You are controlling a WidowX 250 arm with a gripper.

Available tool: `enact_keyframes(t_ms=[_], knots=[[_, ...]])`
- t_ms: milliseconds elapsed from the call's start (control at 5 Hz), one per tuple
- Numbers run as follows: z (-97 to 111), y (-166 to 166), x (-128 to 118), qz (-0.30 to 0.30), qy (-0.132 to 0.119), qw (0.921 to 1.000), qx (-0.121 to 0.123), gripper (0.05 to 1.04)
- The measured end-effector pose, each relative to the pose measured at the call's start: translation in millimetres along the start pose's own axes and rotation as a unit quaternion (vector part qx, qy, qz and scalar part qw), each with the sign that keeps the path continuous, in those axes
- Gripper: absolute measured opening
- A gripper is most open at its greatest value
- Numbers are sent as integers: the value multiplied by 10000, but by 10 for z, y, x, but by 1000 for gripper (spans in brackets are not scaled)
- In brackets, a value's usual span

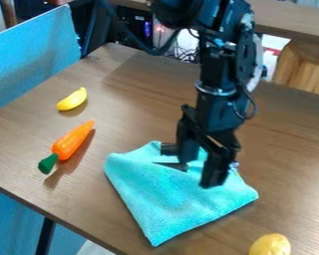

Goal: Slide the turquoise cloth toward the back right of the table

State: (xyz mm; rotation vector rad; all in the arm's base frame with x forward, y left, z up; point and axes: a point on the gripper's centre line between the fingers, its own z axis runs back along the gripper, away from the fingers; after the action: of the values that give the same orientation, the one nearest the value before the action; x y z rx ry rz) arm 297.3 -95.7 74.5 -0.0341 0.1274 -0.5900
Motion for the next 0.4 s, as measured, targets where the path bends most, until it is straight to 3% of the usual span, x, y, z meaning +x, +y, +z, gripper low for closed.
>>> enact_keyframes(t_ms=[200,400], knots=[[-114,89,-177,428,743,9961,205,1001],[-330,127,-251,586,1516,9865,192,1001]])
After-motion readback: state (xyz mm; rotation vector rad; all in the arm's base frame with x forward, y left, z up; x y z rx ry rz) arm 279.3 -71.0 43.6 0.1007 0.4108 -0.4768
